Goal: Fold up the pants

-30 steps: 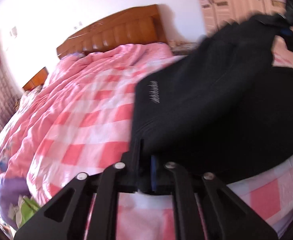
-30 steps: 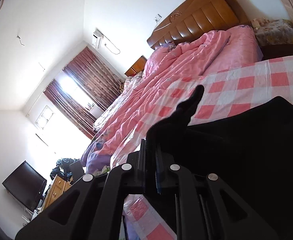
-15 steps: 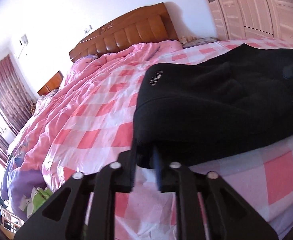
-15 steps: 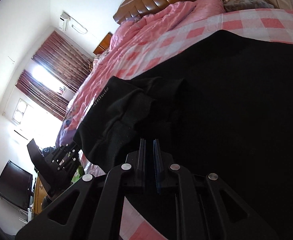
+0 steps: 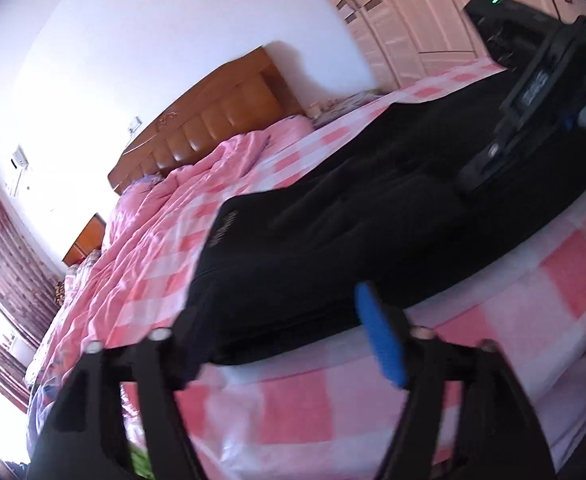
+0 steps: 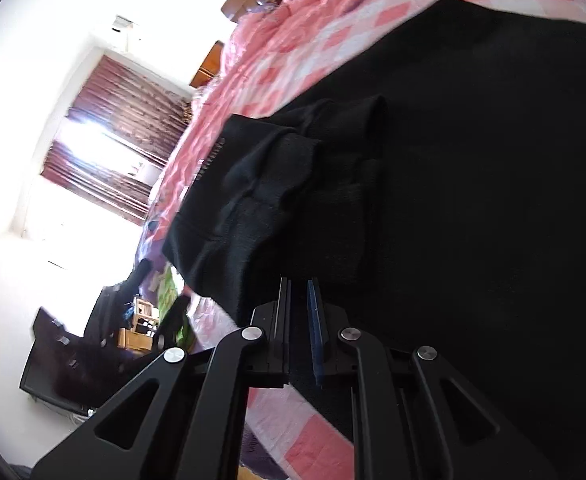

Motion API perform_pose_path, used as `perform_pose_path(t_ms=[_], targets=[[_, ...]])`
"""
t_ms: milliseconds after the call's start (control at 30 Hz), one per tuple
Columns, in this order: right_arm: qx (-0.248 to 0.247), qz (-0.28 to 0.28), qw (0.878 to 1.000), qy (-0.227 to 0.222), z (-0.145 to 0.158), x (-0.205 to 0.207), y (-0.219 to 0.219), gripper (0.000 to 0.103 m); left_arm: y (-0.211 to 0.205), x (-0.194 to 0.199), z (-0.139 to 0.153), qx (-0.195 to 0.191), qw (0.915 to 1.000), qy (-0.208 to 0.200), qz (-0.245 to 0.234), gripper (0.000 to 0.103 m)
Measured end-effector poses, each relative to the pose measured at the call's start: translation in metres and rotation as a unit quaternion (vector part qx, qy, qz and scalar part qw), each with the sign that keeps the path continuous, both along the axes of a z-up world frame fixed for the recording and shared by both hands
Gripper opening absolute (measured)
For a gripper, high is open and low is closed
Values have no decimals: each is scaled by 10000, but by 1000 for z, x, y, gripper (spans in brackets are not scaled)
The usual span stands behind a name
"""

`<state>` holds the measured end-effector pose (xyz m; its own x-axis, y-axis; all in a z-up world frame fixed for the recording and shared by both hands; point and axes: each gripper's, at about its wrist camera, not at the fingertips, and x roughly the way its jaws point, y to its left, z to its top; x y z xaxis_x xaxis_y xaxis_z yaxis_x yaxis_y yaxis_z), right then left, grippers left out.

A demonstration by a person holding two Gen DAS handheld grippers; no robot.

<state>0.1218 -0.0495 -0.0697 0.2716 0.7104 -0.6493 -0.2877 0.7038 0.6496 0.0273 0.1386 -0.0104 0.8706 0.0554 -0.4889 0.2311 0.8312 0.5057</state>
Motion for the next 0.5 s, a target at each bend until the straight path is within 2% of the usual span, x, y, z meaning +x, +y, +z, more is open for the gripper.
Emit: perform_pose_path(t_ms=[67,100,200,267,300,333,367,433,467,500], targets=[[-243,215,9982,-497,2,-7,5,15,-15,6,-7,-122,9998,129,-84,79],[-303,301,9974,-578,3,-8,7,18,-19,9,-10,-174,9996,196,-119,79],[-312,435,9973,-500,2,-6,8,19,-24,13,-17,-202,9993,293,-104,79],[-446,523,9951,-708,3,-10,11,19,-22,12,-16,-331,9988,341,-78,79],[-473,567,9938,-829,3,-13,12,22,-19,10,-14,-433,9984,373,-40,79],[-262,586,9948,-791,1,-12,12,27,-18,8,-14,-485,9981,388,-2,79],[111,640,9955,-690,0,-10,8,43,-15,7,-14,-543,9977,405,62,79],[776,846,9914,-624,1,-9,3,62,-9,5,-14,-706,9963,448,215,79],[935,879,9895,-666,6,-11,3,89,-6,2,-13,-811,9953,464,263,79],[950,836,9888,-793,11,-14,3,99,-4,1,-13,-882,9946,475,287,79]])
